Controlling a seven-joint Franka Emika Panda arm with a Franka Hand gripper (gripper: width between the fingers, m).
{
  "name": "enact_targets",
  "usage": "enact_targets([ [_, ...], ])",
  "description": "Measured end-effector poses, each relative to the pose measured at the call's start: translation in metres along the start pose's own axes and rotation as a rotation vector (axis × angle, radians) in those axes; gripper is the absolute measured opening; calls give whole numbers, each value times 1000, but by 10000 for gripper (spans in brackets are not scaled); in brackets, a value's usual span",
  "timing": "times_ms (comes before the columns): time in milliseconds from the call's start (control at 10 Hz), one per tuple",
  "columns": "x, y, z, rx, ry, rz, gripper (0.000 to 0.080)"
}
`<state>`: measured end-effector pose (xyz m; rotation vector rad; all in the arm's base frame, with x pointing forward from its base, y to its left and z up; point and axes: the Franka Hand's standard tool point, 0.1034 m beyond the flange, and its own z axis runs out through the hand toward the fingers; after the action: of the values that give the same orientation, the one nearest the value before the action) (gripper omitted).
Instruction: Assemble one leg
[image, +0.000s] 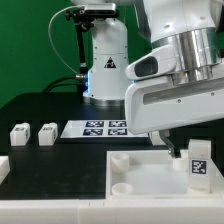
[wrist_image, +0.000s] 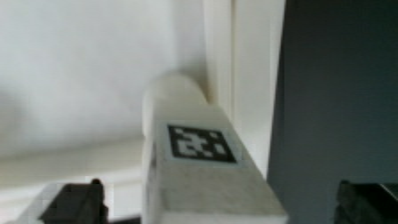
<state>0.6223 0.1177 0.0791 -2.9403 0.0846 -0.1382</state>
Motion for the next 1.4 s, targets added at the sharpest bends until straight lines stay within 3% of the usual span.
enact_targets([
  [100,-5,1,1,10,-169,21,649],
  [200,5,0,3,12,-174,17,649],
  [400,1,-2,9,0,-134,23,649],
  [500,3,-2,9,-1,-132,34,559],
  [600,2,-2,9,-4,-132,77,377],
  [700,3,1,9,-15,-130,186,299],
  [1000,3,-2,10,-36,-126,574,296],
  [1200,8,-3,13,-16,-75,1020,296],
  [1400,11,-5,14,7,-16,1234,296],
])
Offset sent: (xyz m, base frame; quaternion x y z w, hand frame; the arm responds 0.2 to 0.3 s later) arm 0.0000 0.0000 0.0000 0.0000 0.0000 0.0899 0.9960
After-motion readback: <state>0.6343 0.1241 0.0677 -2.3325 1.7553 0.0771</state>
